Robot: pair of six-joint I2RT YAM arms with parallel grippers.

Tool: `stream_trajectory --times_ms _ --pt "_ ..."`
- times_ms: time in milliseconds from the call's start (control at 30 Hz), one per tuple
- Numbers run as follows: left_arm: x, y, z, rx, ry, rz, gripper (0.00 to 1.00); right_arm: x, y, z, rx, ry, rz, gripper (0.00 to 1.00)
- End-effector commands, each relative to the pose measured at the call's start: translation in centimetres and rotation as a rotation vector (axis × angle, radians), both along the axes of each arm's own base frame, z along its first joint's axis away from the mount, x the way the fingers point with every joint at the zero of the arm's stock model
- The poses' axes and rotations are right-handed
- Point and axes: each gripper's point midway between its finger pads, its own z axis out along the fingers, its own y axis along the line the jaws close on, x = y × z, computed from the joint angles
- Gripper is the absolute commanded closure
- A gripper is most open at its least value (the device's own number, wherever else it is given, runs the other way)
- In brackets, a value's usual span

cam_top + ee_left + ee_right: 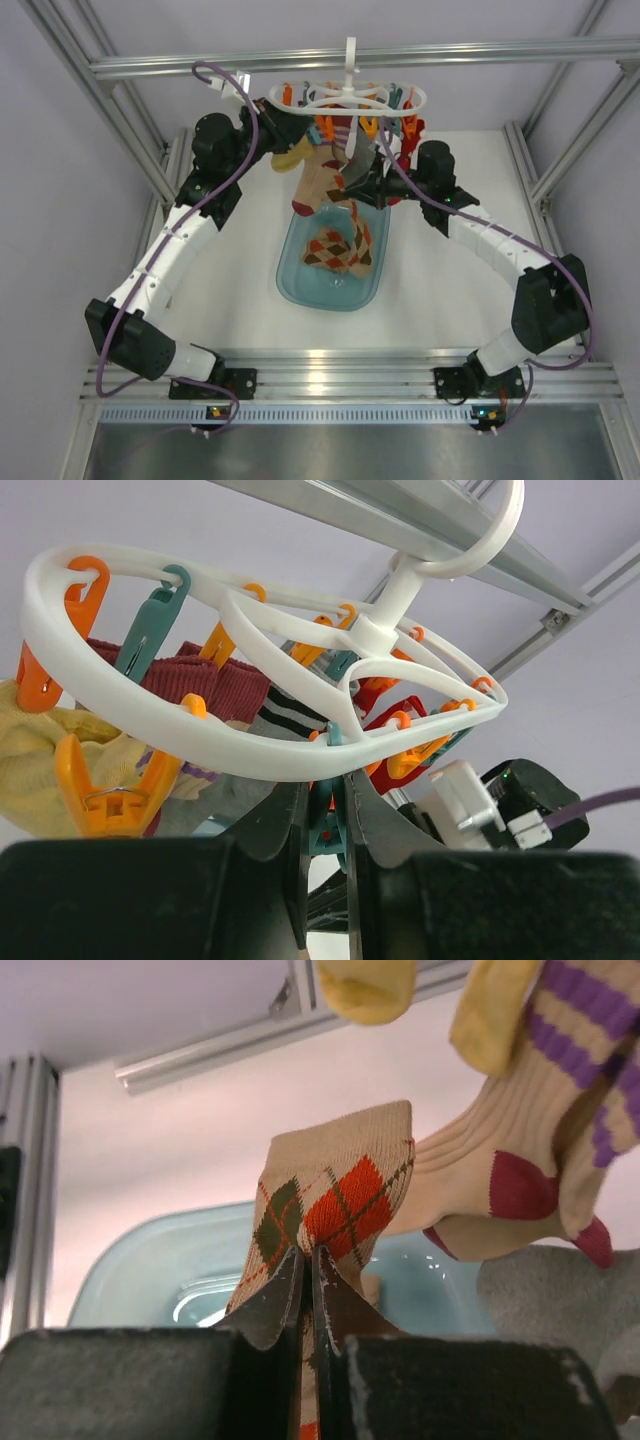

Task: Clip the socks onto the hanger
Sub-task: Clamp the sock onto the hanger.

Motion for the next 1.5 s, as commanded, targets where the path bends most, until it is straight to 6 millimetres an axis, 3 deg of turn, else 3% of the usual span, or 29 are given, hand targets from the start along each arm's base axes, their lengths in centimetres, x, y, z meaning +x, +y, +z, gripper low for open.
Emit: stream_trajectory --times_ms 0,67,100,200,367,633,1467 --pt "-0.3 0.2 0.6 -0.024 -0.013 -0.007 1.00 -0.3 -0.9 5.7 0.220 0.007 -0.015 1.00" --pt "-0.5 0.2 0.8 -0.037 -0.013 -0.014 1.00 -0.5 -1.7 6.5 0.290 0.042 -0.027 1.00" --pt "-0.5 0.2 1.0 -0.045 -0.016 -0.017 1.00 -0.5 -2.5 8.8 0.353 -0.040 -0.032 1.00" --pt "-0.6 0.1 0.9 -0.066 0.001 -0.033 1.00 -1.2 -3.2 10.4 0.432 -0.054 -0.036 1.00" --pt "-0.3 0.1 0.5 -0.096 0.035 -0.037 1.00 -2.6 -3.1 12.8 0.508 -0.045 -0.009 1.00" --pt "0.0 0.0 0.0 -0.120 0.070 -0.044 1.00 -2.7 -2.5 15.2 0.572 -0.041 -0.005 1.00" --pt "-0.2 -0.4 -0.9 -0.131 0.106 -0.073 1.00 -2.0 -0.3 15.3 0.576 -0.053 0.025 1.00"
